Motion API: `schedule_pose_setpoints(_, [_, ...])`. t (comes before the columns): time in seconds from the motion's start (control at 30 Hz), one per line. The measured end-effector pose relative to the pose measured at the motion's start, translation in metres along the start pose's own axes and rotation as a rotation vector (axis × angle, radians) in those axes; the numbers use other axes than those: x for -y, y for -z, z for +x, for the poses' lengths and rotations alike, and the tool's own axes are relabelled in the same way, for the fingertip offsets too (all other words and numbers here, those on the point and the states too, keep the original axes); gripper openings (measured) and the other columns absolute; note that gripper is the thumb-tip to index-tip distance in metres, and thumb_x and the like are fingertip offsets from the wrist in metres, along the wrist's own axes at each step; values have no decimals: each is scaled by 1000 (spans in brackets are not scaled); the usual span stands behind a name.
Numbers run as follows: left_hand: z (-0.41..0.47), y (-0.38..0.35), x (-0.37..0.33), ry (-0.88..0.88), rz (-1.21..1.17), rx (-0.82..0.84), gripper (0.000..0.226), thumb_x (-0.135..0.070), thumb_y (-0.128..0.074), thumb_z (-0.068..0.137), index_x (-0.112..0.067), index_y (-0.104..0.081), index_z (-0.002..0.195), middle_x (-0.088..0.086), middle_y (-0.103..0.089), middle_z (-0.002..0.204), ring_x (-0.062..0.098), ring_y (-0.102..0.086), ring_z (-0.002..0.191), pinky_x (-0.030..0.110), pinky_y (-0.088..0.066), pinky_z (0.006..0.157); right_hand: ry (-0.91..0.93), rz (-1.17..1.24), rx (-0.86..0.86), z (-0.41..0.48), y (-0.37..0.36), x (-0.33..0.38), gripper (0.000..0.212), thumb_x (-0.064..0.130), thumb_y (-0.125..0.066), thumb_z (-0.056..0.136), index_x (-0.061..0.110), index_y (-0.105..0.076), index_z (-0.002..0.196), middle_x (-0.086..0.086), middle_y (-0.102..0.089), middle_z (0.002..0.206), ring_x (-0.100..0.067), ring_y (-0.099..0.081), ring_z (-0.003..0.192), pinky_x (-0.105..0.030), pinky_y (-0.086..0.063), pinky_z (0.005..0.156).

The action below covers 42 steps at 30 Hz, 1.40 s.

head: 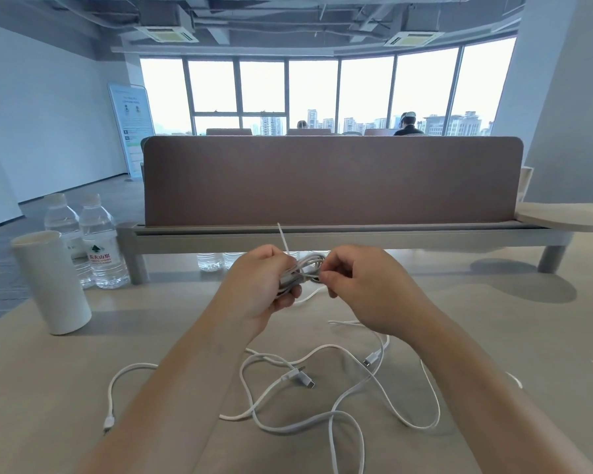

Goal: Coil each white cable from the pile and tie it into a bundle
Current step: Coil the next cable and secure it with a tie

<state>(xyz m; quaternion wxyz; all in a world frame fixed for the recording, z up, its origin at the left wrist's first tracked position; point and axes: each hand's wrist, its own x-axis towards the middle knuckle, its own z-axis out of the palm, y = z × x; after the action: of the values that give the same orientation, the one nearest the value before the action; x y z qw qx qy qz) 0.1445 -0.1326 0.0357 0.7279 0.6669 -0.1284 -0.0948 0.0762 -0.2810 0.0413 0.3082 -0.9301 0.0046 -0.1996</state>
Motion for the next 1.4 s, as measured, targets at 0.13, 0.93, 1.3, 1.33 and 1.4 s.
schedule_pose_setpoints(0.13, [-1,-1,1,-18,24,3,16,2,-53,92,-7,-50,79,17,-59,71,23,-53,49,25,-33,47,6,-1,36,-2,3,1,19,20,-60,96,26,-59,78,4,-66,75,-11,-49,60,-27,-42,58])
schedule_pose_setpoints(0.93, [-7,-1,-2,84,90,167,26,-2,-52,92,-15,-51,70,3,-49,56,18,-48,49,22,-41,47,-4,687,326,-10,15,8,13,-2,-46,102,-5,-57,108,-17,-77,94,-31,-75,89,-30,-59,73])
schedule_pose_setpoints(1.3, [-9,0,-5,94,68,157,28,0,-53,92,-13,-52,67,5,-50,55,18,-50,47,21,-39,46,-9,713,259,-8,11,4,21,-5,-43,102,-4,-62,108,-16,-77,93,-30,-73,82,-25,-55,65])
schedule_pose_setpoints(1.33, [-10,0,-6,92,71,155,27,0,-53,92,-12,-52,68,6,-51,55,18,-51,47,23,-39,48,-12,706,240,-7,10,3,21,-5,-43,101,-3,-64,106,-15,-77,90,-27,-72,77,-24,-53,63])
schedule_pose_setpoints(1.4, [-10,-1,-6,85,73,149,23,0,-53,91,-12,-52,72,8,-55,56,20,-52,49,25,-37,51,-16,674,189,-6,8,2,23,-5,-45,100,0,-67,104,-12,-76,83,-21,-67,68,-23,-49,57])
